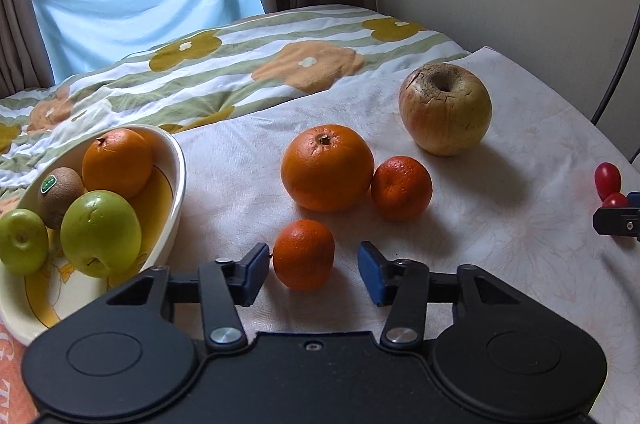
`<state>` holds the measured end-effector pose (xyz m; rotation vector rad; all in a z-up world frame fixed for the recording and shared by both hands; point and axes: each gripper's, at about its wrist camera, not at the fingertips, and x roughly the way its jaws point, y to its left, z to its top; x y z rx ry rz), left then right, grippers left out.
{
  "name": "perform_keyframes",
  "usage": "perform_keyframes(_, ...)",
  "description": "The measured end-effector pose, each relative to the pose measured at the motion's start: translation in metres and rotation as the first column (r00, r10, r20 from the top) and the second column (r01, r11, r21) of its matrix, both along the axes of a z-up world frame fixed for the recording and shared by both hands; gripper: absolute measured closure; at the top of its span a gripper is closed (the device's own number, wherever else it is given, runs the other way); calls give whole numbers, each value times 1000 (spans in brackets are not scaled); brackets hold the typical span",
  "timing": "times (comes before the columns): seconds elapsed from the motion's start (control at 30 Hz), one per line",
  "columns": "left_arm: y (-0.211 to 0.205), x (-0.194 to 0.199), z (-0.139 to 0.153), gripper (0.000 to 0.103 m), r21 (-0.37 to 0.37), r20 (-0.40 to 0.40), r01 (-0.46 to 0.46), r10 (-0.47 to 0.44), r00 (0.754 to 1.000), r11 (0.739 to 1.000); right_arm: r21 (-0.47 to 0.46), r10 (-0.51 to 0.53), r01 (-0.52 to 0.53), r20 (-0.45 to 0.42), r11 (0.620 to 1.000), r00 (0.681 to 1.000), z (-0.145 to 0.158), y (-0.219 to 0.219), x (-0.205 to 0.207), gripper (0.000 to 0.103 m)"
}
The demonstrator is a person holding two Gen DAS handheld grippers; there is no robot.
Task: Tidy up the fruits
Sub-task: 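Move the left tool to a tangerine while the right tool approaches the cherry tomatoes, then close the left tool on the tangerine while the right tool grasps a red cherry tomato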
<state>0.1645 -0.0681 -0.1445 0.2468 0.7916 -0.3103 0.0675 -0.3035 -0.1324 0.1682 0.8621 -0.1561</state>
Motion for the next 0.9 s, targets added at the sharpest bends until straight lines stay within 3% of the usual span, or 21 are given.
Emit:
perform_keyframes(0.07,0,0,0,65,14,9,-5,5,1000,1000,0,-3,3,1,1000,1000,0,0,0,23)
perform_keyframes(0.1,1,0,0,66,17,10,-5,5,1000,1000,-1,-3,3,2,1000,1000,0,1,0,23)
perform_keyframes(0.6,-2,-11,0,67,24,22,-2,2,1000,1000,-9,4,-4,3,1000,1000,-7,0,1,39)
perform_keyframes(0.7,-1,-16,3,67,17,24,-9,8,1000,1000,-24,3,-3,7,1000,1000,-8,-1,0,57)
perform_keyframes(0.9,0,-34,16,67,-7,44,-43,43,998,999,-14,26,-26,20,1000,999,1,-4,-5,58)
